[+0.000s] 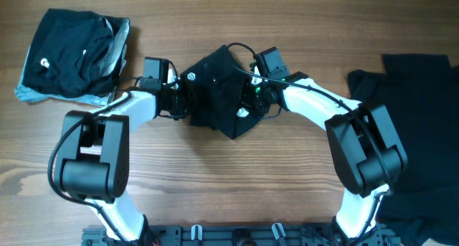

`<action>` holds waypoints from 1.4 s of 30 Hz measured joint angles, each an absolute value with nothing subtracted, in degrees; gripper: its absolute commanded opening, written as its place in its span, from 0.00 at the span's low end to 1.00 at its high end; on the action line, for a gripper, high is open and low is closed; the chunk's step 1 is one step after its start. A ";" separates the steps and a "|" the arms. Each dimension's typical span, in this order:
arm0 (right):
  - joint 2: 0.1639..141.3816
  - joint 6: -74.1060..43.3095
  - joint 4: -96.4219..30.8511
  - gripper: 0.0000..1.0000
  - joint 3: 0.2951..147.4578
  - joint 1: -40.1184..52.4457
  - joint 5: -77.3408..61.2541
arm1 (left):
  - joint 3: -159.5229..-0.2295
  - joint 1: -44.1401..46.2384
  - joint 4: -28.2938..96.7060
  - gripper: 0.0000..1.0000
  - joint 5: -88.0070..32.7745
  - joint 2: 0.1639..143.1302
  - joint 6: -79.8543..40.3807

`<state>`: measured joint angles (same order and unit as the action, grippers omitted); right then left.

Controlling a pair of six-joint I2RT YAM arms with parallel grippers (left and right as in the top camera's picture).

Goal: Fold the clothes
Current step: 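Carry the bundle with the left gripper onto the stack at upper left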

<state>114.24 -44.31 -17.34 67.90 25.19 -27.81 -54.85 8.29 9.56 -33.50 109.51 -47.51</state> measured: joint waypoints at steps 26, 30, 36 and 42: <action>92.36 -37.19 -30.22 0.09 67.94 18.22 -25.63 | -74.41 -15.70 -0.64 0.04 -35.94 95.96 -32.01; 92.36 -37.19 -30.74 0.09 67.94 18.22 -25.63 | -74.48 -21.10 1.87 0.04 -31.92 96.51 -32.10; 92.36 -37.19 -31.88 0.09 67.94 18.22 -25.63 | -74.87 -29.43 11.86 1.00 -24.75 102.10 -31.94; 92.36 -37.12 -33.78 0.10 67.94 18.22 -25.61 | -75.05 -34.54 23.09 1.00 -22.57 104.71 -29.85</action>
